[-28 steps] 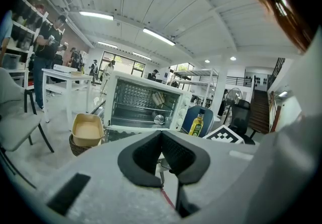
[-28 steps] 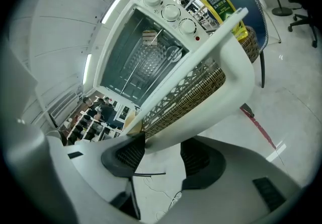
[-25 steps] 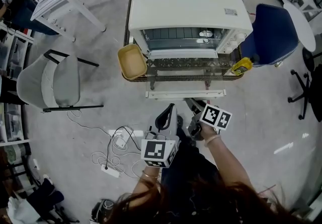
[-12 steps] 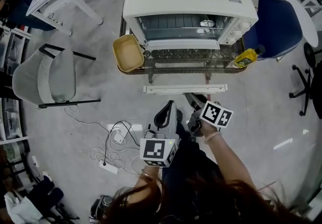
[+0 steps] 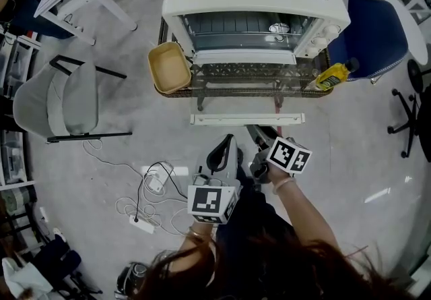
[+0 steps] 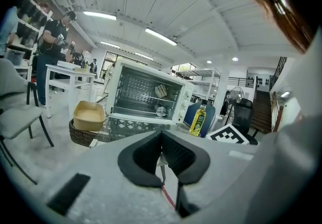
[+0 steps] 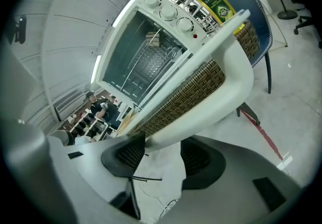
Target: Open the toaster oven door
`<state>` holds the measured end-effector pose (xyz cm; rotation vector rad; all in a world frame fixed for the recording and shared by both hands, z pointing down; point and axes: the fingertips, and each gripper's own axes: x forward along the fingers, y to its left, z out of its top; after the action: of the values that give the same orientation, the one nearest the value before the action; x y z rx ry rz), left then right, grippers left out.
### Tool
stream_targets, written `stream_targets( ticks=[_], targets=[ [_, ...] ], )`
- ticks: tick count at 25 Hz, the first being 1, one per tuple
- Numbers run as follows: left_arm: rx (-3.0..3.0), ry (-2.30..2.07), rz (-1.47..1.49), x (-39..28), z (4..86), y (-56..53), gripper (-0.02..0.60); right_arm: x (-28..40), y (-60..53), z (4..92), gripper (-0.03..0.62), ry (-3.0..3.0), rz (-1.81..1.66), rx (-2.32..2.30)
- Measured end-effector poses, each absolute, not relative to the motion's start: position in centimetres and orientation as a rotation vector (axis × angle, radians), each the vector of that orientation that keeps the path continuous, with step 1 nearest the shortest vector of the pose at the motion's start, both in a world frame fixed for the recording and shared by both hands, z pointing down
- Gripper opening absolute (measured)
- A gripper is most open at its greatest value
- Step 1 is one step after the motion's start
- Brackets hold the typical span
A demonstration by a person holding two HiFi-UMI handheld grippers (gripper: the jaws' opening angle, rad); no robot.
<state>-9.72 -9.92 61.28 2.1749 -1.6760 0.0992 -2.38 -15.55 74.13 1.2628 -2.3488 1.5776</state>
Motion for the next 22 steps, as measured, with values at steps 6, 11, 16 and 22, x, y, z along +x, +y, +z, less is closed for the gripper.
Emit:
stream_targets(
  ticks=[6,11,16,22],
  targets=[
    [2.156,-1.683,0.101,-9.8,62.5,-9.4,0.014,-2.4,-15.6,74.8,0.207,-2.382,1.556,1.266],
    [2.137,-1.691,0.103,-9.8,63.7,-8.8,0.014,-2.4,-15.7,75.1,0.206,-2.413,1.527,1.263],
    [2.125,-1.705,0.097,-9.9,64.6,-8.7,0.015,-2.5,-15.7,75.7,0.206,-2.424,1.519,1.249],
    [2.117,-1.723,0.091,-9.9,65.1,-8.9,0.014,-2.6,-15.7,76.2,0.199,-2.442,1.526,1.226]
  ],
)
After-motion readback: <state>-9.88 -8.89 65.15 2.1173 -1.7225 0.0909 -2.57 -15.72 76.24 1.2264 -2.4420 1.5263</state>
